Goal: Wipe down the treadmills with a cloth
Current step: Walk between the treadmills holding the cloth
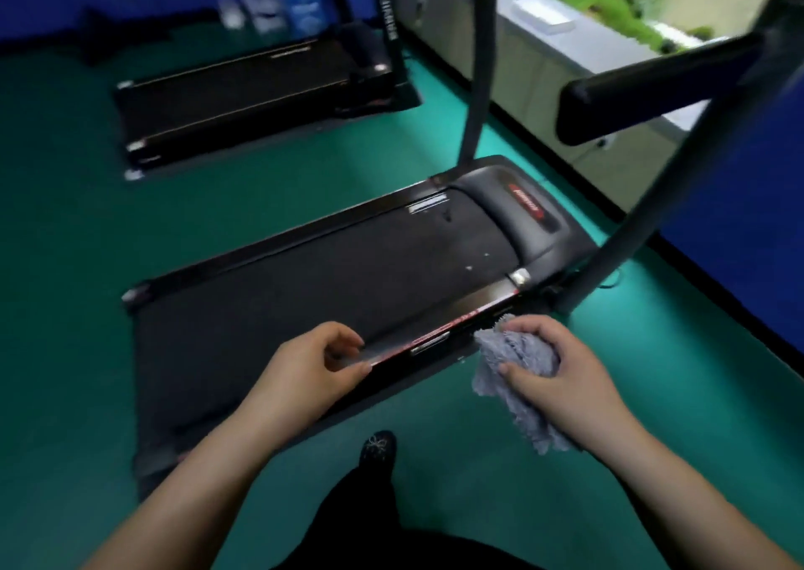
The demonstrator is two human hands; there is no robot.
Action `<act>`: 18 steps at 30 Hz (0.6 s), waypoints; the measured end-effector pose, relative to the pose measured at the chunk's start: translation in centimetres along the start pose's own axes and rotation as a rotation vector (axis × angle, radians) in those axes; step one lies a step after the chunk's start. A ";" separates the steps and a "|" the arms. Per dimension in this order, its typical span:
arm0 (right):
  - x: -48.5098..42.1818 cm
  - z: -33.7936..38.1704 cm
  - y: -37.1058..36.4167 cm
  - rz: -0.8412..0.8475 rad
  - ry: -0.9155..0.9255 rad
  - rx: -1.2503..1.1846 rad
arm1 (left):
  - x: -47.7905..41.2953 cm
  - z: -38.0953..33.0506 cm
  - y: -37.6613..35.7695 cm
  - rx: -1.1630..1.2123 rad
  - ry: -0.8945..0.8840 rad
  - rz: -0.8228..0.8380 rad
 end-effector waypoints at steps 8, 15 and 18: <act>3.9 2.9 -9.4 0.309 0.031 0.021 | 15.0 10.7 3.7 0.128 0.308 -0.267; 6.8 9.4 -20.6 0.493 0.157 0.059 | 24.6 20.4 8.5 0.209 0.462 -0.463; 8.9 12.1 -27.1 0.547 0.191 0.062 | 29.1 25.6 10.7 0.205 0.526 -0.503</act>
Point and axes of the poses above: each hand's wrist, its own x-axis away from the middle knuckle, its own y-axis out of the back of the hand, z = x × y, the point moved 6 cm from there along -x, towards the middle knuckle, and after that the axes turned 2 degrees about -x, right-handed, at the moved point
